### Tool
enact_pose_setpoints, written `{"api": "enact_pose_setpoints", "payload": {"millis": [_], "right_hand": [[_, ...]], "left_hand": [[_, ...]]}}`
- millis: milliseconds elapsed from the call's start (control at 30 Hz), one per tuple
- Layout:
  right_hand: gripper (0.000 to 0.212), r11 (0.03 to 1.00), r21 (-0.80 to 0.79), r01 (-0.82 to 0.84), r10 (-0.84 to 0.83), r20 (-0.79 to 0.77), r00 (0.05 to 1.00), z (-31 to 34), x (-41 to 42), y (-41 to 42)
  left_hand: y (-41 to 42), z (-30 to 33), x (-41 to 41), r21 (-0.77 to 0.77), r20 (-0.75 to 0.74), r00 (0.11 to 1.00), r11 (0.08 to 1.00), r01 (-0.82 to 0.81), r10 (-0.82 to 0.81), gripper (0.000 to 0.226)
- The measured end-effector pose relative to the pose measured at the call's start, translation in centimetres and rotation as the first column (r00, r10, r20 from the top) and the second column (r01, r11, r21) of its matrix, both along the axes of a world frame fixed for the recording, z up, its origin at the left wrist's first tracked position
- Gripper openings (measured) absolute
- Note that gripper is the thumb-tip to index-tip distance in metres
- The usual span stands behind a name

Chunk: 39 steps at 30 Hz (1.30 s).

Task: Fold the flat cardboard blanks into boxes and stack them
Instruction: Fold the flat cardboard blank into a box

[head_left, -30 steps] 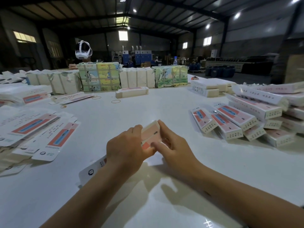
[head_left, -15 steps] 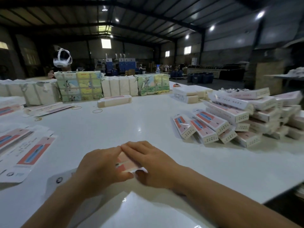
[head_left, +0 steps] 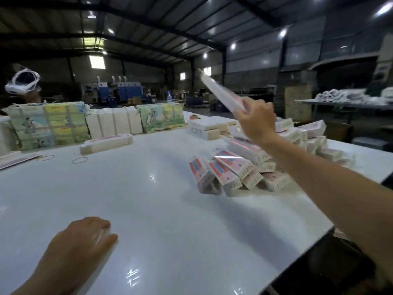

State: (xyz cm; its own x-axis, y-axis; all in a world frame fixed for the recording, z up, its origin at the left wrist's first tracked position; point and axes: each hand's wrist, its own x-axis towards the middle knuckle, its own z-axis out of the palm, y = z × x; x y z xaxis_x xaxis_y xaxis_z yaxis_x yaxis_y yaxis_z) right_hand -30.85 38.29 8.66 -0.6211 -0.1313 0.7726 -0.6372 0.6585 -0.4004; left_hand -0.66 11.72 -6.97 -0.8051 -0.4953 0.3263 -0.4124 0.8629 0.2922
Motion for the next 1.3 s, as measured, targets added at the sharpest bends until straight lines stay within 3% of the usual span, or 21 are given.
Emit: {"api": "enact_pose_setpoints", "payload": {"millis": [67, 200, 333, 433, 533, 600, 667, 800, 867, 1033, 1200, 1300], "right_hand": [[0.034, 0.99, 0.035, 0.134, -0.136, 0.075, 0.988, 0.2, -2.7, 2.5], [0.041, 0.868, 0.362, 0.339, -0.422, 0.179, 0.889, -1.9, -5.5, 5.2], [0.042, 0.796, 0.466, 0.387, -0.502, 0.149, 0.852, -2.6, -5.4, 5.5], [0.04, 0.886, 0.362, 0.291, -0.351, 0.11, 0.93, -1.2, -3.1, 4.1], [0.035, 0.973, 0.226, -0.045, 0.034, 0.052, 0.998, 0.0, 1.9, 0.0], [0.031, 0.922, 0.204, -0.329, 0.326, 0.045, 0.944, -0.7, 6.4, -3.0], [0.029, 0.81, 0.282, -0.514, 0.513, 0.081, 0.854, -3.0, 10.6, -5.7], [0.031, 0.596, 0.569, -0.567, 0.506, 0.282, 0.815, -10.5, 15.9, -10.5], [0.03, 0.538, 0.617, -0.575, 0.48, 0.337, 0.81, -13.5, 17.1, -11.9], [0.033, 0.573, 0.549, -0.608, 0.52, 0.33, 0.788, -15.5, 16.5, -12.2], [0.033, 0.587, 0.51, -0.629, 0.557, 0.31, 0.771, -15.9, 16.2, -12.3], [0.032, 0.594, 0.487, -0.64, 0.572, 0.304, 0.762, -15.9, 16.0, -12.4]], "left_hand": [[-0.6, -0.2, -0.2, 0.054, 0.051, 0.998, 0.998, 0.02, -0.023, 0.047], [-0.8, -0.3, -0.2, 0.106, 0.036, 0.999, 0.994, 0.019, -0.023, 0.04], [-0.4, -0.2, -0.2, 0.133, 0.008, 0.999, 0.99, 0.037, -0.039, 0.034], [-0.4, -0.4, -0.3, 0.093, -0.03, 0.999, 0.995, 0.034, -0.031, 0.028], [0.2, -0.4, -0.4, 0.062, -0.063, 0.998, 0.998, 0.034, -0.03, 0.024], [0.5, -0.3, -0.4, 0.057, -0.075, 0.997, 0.998, 0.039, -0.035, 0.026], [0.5, -0.3, -0.3, 0.051, -0.072, 0.997, 0.998, 0.037, -0.033, 0.029], [0.5, -0.5, -0.1, 0.026, -0.043, 0.999, 0.999, 0.022, -0.021, 0.036], [0.4, -0.6, -0.1, 0.021, -0.042, 0.999, 0.999, 0.024, -0.024, 0.037], [0.4, -0.6, -0.4, 0.043, -0.027, 0.999, 0.999, 0.032, -0.031, 0.037], [-2.2, 2.2, -0.1, 0.324, 0.0, 0.999, 0.945, -0.049, 0.052, 0.037], [-7.1, 5.3, 2.4, 0.148, 0.126, 0.964, 0.957, -0.251, 0.233, 0.042]]}}
